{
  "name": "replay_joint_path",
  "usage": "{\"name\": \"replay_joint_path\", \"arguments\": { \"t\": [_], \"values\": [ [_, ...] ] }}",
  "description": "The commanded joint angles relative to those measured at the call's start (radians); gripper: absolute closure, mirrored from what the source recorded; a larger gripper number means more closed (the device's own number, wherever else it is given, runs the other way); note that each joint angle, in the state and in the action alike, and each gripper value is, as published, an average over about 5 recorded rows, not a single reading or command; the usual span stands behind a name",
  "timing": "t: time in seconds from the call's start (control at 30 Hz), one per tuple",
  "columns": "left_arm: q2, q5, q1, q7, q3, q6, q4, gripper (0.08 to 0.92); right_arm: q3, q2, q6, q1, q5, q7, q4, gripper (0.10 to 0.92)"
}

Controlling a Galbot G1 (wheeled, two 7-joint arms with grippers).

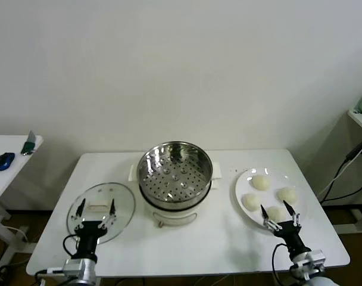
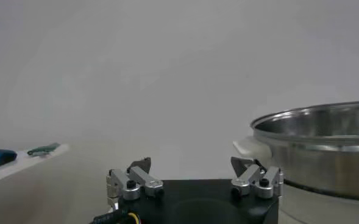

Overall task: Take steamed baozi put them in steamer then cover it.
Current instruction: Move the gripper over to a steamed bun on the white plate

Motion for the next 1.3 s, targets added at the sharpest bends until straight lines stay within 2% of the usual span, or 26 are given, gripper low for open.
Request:
{"name": "replay_joint_path", "arguments": {
  "t": [0.03,0.23,0.43,0.63,0.77,0.97,1.13,1.3],
  "values": [
    [0.013,-0.003,0.003,-0.001,0.001,-0.011,-0.006,0.177,0.032,-0.039,-0.06,0.05,-0.075,-0.075,0.016,0.203],
    [0.034,-0.004,0.01,0.0,0.009,-0.013,-0.011,0.177,0.006,-0.307,-0.218,0.185,-0.162,-0.258,0.0,0.203],
    [0.053,-0.012,0.021,0.009,0.015,-0.002,-0.023,0.177,-0.116,-0.626,-0.231,0.364,-0.258,-0.599,-0.145,0.203],
    [0.061,-0.027,0.013,-0.002,0.019,0.012,-0.02,0.177,-0.412,-0.742,-0.213,0.72,-0.457,-0.843,-0.316,0.203],
    [0.063,-0.032,-0.003,-0.005,0.018,0.019,-0.009,0.177,-0.747,-0.725,-0.191,1.081,-0.543,-0.924,-0.417,0.203],
    [0.064,-0.047,-0.022,-0.012,0.013,0.036,-0.013,0.177,-1.209,-0.562,-0.151,1.525,-0.544,-0.968,-0.662,0.203],
    [0.072,-0.055,-0.021,-0.016,0.005,0.042,-0.014,0.177,-1.41,-0.431,-0.104,1.655,-0.542,-0.989,-0.823,0.203],
    [0.083,-0.066,-0.019,-0.02,-0.006,0.046,-0.01,0.177,-1.479,-0.333,-0.085,1.665,-0.546,-0.992,-0.933,0.203]
  ]
}}
